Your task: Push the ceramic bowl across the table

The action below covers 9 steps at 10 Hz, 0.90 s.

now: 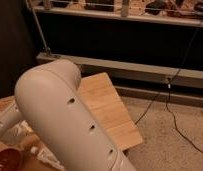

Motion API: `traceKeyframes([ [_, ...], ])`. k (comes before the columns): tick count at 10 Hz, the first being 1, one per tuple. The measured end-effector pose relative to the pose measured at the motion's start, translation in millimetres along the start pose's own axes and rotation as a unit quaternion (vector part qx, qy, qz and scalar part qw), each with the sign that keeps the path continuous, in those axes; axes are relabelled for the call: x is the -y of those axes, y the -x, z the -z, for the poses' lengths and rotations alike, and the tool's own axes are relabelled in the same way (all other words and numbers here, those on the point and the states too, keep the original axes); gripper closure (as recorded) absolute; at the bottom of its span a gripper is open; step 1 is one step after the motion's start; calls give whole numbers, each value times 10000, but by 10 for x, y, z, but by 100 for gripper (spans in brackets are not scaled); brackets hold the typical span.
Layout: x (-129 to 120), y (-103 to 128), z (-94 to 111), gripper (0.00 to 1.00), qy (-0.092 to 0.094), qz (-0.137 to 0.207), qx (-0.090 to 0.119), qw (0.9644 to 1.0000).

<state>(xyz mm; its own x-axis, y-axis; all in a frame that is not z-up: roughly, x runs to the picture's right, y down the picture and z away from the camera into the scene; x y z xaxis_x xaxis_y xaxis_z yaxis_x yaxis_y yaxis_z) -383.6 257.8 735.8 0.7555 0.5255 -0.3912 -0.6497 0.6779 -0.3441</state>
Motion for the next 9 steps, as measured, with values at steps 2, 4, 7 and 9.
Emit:
traceKeyframes([
  [2, -29, -15, -10, 35, 125, 1, -33, 9999],
  [4, -72, -44, 3, 35, 315, 21, -88, 9995],
  [7, -217, -68, 90, 35, 569, 209, -118, 9981],
  [9, -322, -84, 96, 35, 600, 378, -149, 9974],
])
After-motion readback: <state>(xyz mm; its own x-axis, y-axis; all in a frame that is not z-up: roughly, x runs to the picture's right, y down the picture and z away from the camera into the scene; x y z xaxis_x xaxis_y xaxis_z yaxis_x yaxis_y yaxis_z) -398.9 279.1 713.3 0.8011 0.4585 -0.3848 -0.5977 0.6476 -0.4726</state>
